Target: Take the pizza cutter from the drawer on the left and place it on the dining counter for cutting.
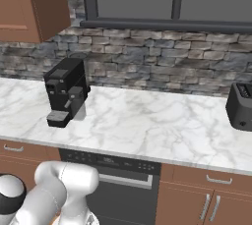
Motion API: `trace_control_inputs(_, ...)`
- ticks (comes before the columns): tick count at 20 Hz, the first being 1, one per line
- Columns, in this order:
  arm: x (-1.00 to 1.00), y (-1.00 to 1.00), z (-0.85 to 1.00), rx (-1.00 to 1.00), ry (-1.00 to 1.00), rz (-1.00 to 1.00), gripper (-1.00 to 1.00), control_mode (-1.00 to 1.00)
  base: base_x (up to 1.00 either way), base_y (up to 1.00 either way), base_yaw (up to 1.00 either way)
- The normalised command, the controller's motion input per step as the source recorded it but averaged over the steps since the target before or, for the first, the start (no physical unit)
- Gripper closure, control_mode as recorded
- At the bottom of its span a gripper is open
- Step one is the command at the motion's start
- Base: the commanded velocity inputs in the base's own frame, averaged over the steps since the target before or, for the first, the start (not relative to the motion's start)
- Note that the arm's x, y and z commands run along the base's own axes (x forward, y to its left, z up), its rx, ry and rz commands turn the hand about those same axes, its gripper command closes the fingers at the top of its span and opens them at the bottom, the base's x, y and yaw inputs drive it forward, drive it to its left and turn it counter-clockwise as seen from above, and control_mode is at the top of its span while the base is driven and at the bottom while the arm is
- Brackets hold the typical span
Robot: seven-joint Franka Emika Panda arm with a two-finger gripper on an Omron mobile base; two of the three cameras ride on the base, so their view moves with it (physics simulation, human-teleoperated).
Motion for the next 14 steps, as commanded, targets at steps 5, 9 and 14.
trace_control_inputs(5,0.00,0.39,-0.31,-0.07,-0.01,0.21,-1.00,-1.00,0.00,0.00,0.00)
trace_control_inputs(9,0.00,0.33,-0.46,-0.07,-0.03,0.18,-1.00,-1.00,0.00,0.00,0.00)
trace_control_inputs(14,0.00,0.30,-0.49,-0.09,0.00,0.15,-1.00,-1.00,0.00,0.00,0.00)
